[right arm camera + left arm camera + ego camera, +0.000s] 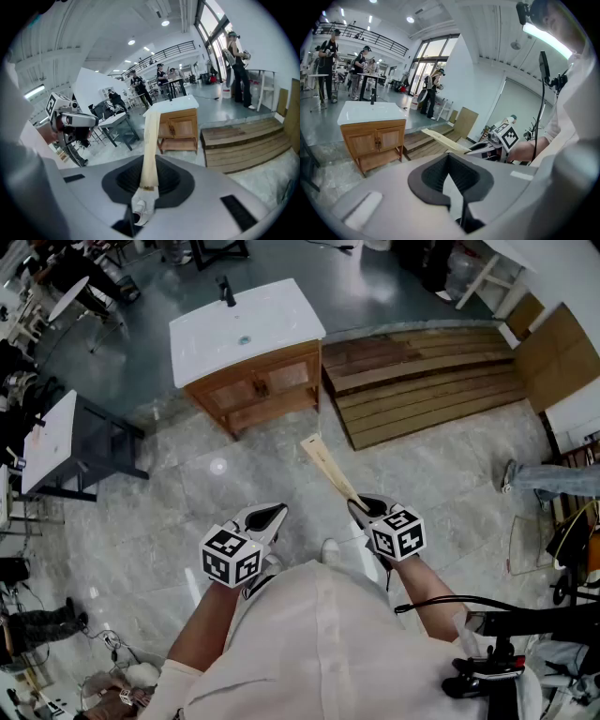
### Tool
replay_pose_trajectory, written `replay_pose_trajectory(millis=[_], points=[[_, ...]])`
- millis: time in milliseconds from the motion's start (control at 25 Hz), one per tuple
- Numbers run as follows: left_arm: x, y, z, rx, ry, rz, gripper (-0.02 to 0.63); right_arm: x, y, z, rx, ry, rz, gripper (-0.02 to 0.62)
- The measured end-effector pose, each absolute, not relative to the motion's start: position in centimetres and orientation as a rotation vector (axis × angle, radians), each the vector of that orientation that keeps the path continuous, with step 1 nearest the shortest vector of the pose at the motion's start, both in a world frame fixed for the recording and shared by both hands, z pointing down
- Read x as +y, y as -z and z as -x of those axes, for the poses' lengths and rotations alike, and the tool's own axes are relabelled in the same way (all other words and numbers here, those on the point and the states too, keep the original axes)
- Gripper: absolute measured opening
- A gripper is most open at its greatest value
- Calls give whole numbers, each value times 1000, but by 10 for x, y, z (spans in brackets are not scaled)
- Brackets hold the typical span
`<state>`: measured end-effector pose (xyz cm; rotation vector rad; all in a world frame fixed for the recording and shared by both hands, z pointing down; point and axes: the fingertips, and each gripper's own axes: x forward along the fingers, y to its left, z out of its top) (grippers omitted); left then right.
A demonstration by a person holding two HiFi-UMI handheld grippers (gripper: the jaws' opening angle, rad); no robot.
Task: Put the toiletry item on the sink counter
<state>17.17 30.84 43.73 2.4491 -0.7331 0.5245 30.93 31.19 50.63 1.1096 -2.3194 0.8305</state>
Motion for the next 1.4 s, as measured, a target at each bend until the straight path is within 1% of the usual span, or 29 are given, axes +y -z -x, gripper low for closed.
replay_pose_trajectory(millis=[320,480,640,840,1040,1400], points=[[322,-451,-35,-794,-475,-2397,6,304,-504,-205,-2296,-830,-1179,54],[328,-455,16,-828,-457,-2395,6,303,-506,-162,-2289,-816,-1174,54],[332,-464,52,-820,-448,-2394,6,305,-508,-128,-2287,-839,-1210,54],[336,-469,74,-782,-439,-2394,6,304,-507,-104,-2269,-904,-1287,54],[318,-474,75,-778,-415,-2379,6,282,-509,-96,-2261,-955,-1310,54],[212,-474,65,-922,-421,-2344,6,153,-512,-97,-2330,-923,-1254,52]])
